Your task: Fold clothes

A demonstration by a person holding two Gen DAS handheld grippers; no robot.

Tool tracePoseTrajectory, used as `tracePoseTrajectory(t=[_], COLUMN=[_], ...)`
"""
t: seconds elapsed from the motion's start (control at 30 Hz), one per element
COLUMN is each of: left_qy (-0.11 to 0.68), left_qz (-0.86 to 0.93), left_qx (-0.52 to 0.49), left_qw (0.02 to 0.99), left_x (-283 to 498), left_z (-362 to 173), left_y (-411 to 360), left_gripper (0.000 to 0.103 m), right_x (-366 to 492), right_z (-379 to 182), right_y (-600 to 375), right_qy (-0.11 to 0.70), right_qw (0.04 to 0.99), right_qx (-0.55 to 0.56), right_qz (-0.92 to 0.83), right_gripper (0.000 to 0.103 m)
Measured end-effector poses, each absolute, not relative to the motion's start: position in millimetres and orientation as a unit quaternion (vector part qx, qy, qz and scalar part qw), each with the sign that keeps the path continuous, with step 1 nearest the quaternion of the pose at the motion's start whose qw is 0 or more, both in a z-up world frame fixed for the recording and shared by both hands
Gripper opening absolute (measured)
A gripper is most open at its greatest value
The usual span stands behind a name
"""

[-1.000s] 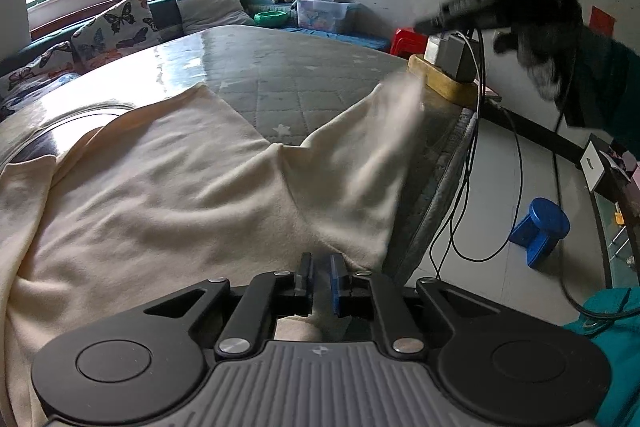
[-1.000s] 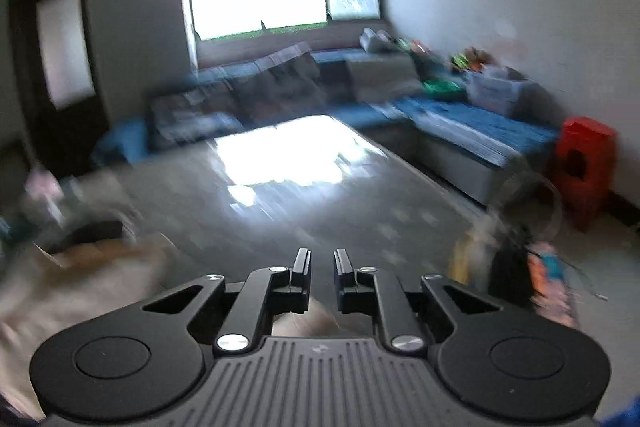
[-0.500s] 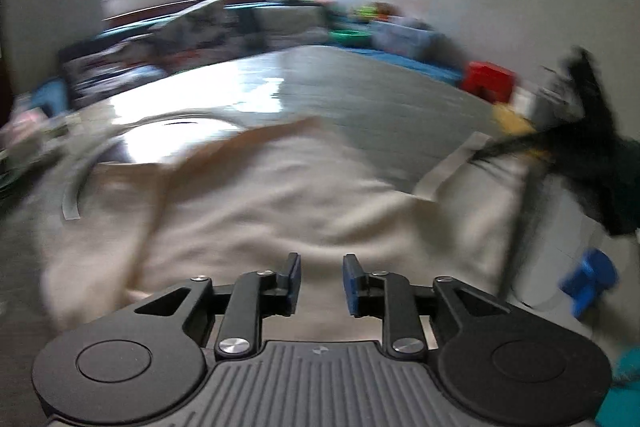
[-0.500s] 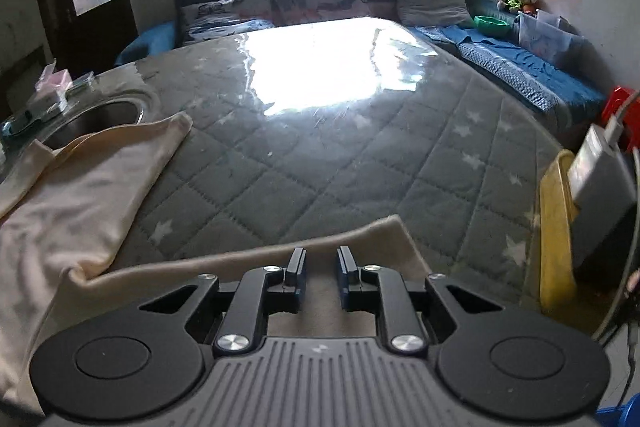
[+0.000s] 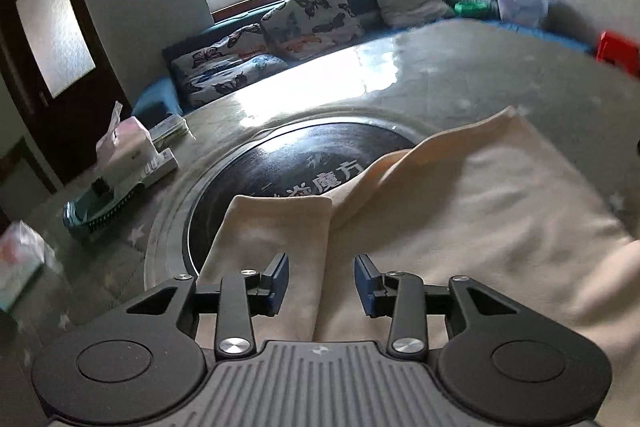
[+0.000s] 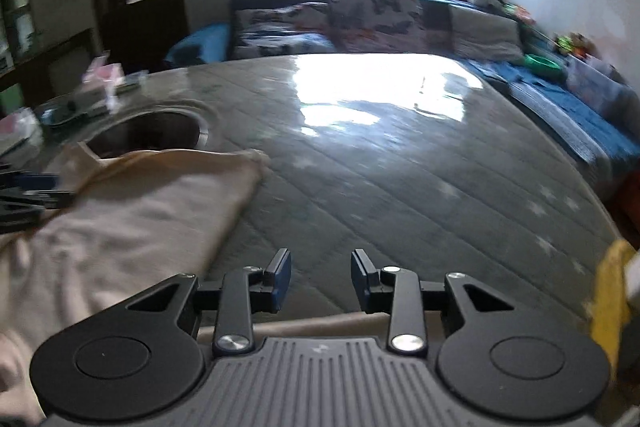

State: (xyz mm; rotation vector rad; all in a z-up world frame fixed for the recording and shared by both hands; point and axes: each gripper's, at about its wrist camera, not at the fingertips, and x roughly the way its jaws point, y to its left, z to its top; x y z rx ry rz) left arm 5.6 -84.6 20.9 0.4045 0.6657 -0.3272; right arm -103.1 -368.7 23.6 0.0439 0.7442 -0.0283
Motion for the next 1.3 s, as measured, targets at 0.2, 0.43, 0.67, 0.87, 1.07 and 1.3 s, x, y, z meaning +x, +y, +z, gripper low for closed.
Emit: tracePoseTrajectory(t=[0.2, 0.43, 0.67, 0.87, 1.07, 1.3], left_qy=[0.321, 0.302, 0.272, 0.274, 0.314, 0.326], left_qz=[-0.143, -0.102, -0.015, 0.049, 0.091, 0.097], left_qx=[0.209, 0.117, 0.021, -0.006, -0.01, -0.02], left_qw=[0.913, 0.941, 0.962, 0.96, 0.945, 0.94], left_x=[20.6, 26.0, 5.3, -23.1, -45.8, -45.7], left_z=[10.0, 39.5, 79.0, 75.7, 46.7, 35.1], left_y=[-86.4, -31.9, 62.4, 130.6, 167.9, 179.0], left_gripper=[0.009, 0.002, 0.002, 0.002, 0.002, 0.003], right_x=[-84.3, -73.7, -76.5, -81.5, -92.8, -110.6], right_z=[30.4, 31.9, 34.8, 37.8, 37.5, 31.4], right_y=[-339.4, -319.1, -302.0, -281.5, -249.1, -193.8], right_qy=[0.357, 0.352, 0.346, 0.342, 0.346, 0.358], right_qw=[0.933, 0.934, 0.935, 0.934, 0.924, 0.893], right_qx=[0.004, -0.009, -0.016, -0.028, -0.052, -0.075], right_qz=[0.03, 0.056, 0.075, 0.101, 0.157, 0.261], right_gripper=[0.033, 0.033, 0.033, 0.033, 0.037, 0.037])
